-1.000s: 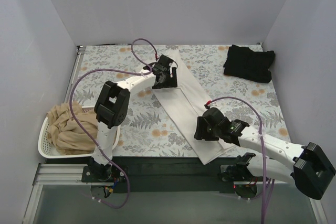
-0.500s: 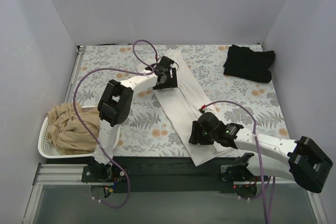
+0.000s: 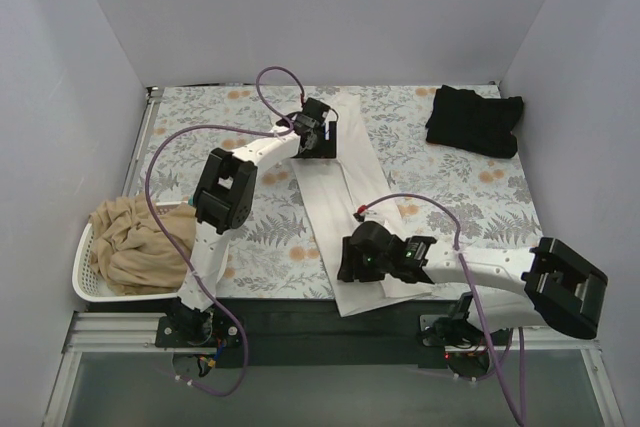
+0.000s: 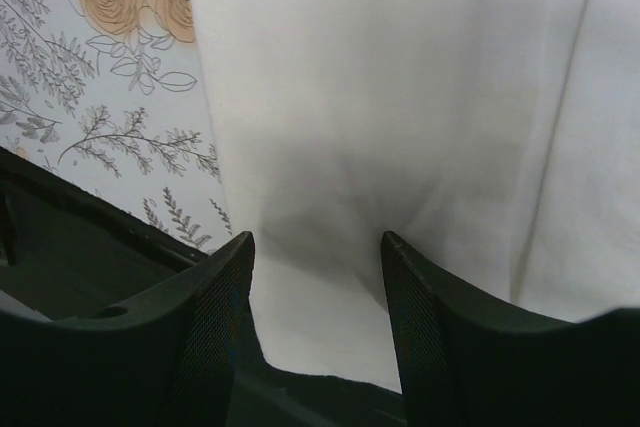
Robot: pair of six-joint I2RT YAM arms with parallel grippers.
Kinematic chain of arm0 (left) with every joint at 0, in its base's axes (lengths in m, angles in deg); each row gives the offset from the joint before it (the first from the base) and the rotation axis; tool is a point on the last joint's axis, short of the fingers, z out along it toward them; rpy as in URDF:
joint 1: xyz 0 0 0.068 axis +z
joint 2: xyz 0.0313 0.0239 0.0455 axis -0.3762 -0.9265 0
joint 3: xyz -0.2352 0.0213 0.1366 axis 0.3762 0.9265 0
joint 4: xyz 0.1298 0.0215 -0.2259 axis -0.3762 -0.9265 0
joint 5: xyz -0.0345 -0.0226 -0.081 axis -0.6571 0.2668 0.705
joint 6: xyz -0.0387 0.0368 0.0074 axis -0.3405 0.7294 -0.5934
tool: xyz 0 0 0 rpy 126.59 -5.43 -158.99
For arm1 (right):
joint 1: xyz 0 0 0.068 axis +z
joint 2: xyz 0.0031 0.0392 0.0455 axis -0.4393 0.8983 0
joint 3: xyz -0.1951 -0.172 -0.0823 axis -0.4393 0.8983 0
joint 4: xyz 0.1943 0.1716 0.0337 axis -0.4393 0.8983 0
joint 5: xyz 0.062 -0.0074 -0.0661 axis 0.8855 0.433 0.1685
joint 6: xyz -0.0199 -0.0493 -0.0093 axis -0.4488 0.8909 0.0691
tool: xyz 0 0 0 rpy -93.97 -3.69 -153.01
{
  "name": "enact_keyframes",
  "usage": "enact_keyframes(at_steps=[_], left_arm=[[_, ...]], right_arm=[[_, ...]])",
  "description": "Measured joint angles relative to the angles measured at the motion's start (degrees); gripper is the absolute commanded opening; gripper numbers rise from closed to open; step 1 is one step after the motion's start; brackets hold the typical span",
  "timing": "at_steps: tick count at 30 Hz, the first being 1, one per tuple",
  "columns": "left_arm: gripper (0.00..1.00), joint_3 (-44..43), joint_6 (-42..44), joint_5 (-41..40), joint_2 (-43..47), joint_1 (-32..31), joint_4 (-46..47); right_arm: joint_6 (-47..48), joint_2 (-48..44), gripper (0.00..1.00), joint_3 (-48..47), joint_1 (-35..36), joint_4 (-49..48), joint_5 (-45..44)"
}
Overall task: Fold and stack the t-shirts
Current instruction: Fold the tshirt
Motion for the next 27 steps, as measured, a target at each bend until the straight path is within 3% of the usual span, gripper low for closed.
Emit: enact_keyframes(at_steps=[17, 27], left_arm=[[0.77, -9.94, 8.44, 6.64, -6.45, 3.56, 0.37], [0.79, -11.72, 11.89, 10.01, -7.67, 4.31, 0.85]], right_arm=[[-2.19, 17.51, 0.61, -14.01, 6.91, -4.81, -0.24], [-1.75, 22.10, 0.60, -18.47, 7.72, -6.54, 0.28]])
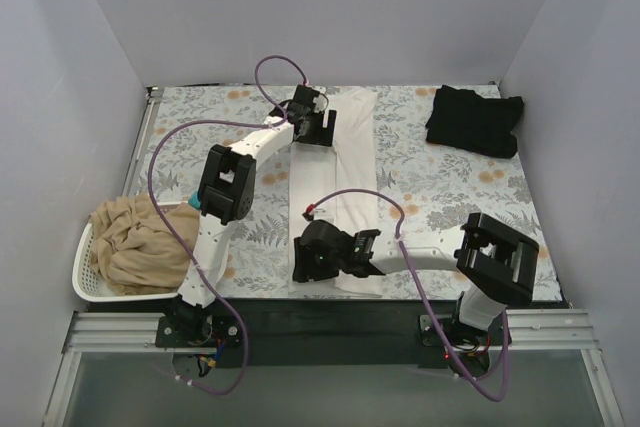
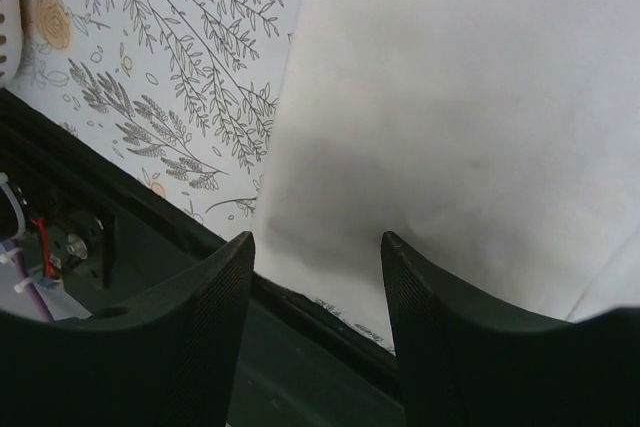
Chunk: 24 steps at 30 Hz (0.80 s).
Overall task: Fold and stack the t-shirts
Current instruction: Fold the tshirt
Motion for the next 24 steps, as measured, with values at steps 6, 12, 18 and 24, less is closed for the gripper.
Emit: enact_keyframes(at_steps=[6, 12, 18, 24], left_arm=[[0.81, -2.05, -0.42, 1.81, -0.68, 0.59, -0.59], [0.81, -10.27, -1.73, 2.84, -2.25, 0.98, -2.95], [0.81, -5.86, -4.83, 3.39, 5.18, 1.07, -1.68], [0.80, 16.70, -9.33, 3.02, 25.83, 1.07, 1.07]], right_arm=[[4.17, -2.36, 0.61, -2.60, 2.21, 2.19, -0.11], [6.01, -12.50, 0.61, -3.15, 2.84, 3.48, -2.75], [5.79, -20.48, 0.61, 3.80, 1.16, 6.19, -7.10], [5.55, -21.38, 0.60, 8.39, 0.11, 10.99, -9.11]])
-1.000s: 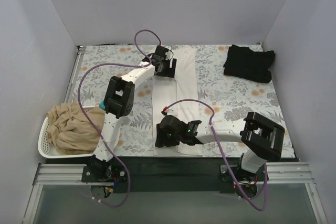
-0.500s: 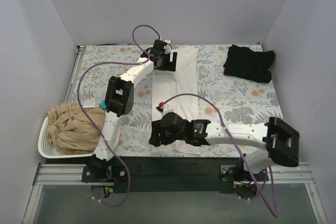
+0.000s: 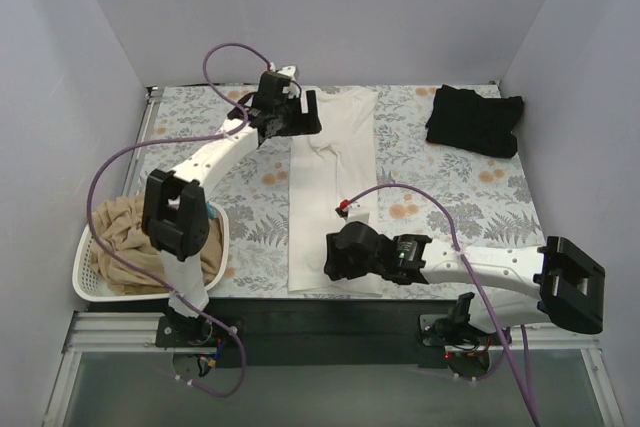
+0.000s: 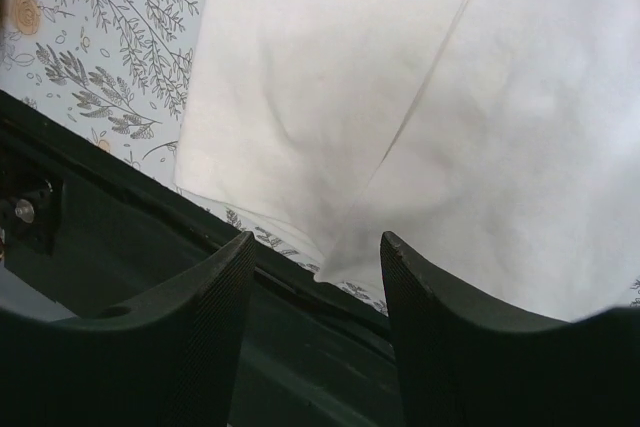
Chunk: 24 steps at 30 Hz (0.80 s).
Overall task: Fold and stack the t-shirts
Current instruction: Fold the tshirt
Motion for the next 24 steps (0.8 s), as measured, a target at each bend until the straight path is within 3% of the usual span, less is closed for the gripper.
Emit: enact_keyframes(at_steps=[6, 12, 17, 24], left_arm=[[0.79, 24.70, -5.11, -2.69, 21.42, -2.40, 4.26], [0.79, 43.43, -10.80, -3.74, 31.54, -6.99, 4.35], [0.79, 51.45, -14.51, -4.66, 38.56, -7.78, 2.45], [0.78, 54.51, -17.84, -6.47, 49.75, -8.33, 0.09]], right_arm=[[-0.11, 0.17, 0.55, 0.00, 0.00, 0.68, -0.33], [-0.15, 3.58, 0.51, -0.04, 0.66, 0.59, 0.72], [-0.15, 8.46, 0.51, -0.57, 2.19, 0.52, 1.27], [-0.15, 9.66, 0.51, -1.75, 2.73, 0.55, 1.55]])
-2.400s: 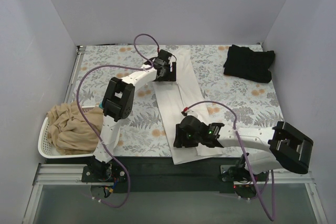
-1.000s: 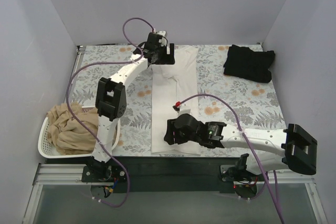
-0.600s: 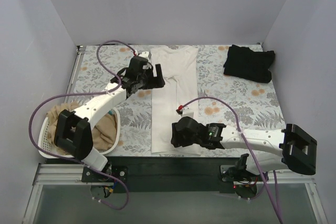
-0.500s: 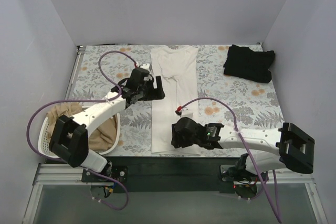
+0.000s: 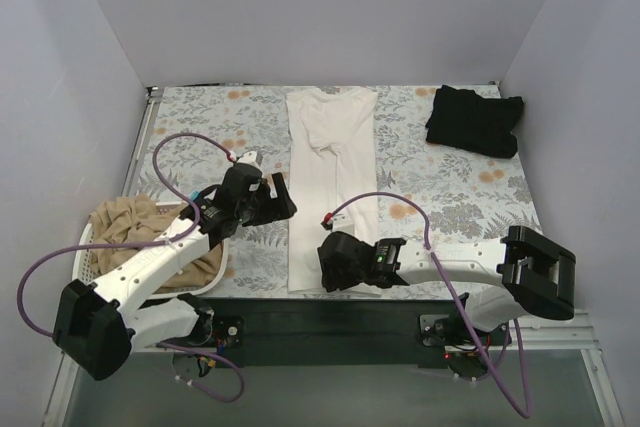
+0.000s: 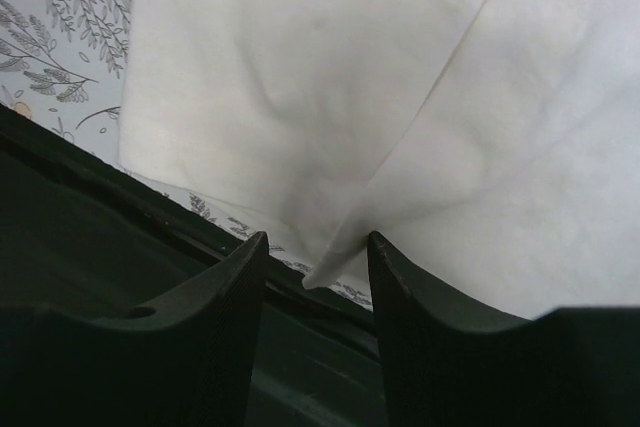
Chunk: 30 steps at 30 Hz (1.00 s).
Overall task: Fold and stack the t-shirts
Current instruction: Fold the tshirt
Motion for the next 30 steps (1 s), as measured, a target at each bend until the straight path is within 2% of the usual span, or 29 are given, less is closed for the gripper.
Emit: enact_keyframes(at_steps=[8, 18, 23, 30], left_arm=[[0.78, 4.15, -2.34, -0.61, 3.67, -0.81, -3.26], [0.77, 4.20, -2.71, -1.81, 5.25, -1.20, -6.78], [0.74, 4.31, -4.33, -2.54, 6.25, -2.80, -8.50], [0.75, 5.55, -8.46, -4.13, 6.19, -10.69, -10.16]], right_arm=[[0.00, 0.00, 0.51, -1.46, 0.85, -0.37, 0.02], [-0.46, -1.29, 0.52, -1.55, 1.25, 0.74, -1.22], [-1.99, -7.91, 0.53, -0.37, 0.31, 4.28, -4.68], [-5.33, -23.93, 0.53, 10.64, -5.18, 10.56, -7.87]])
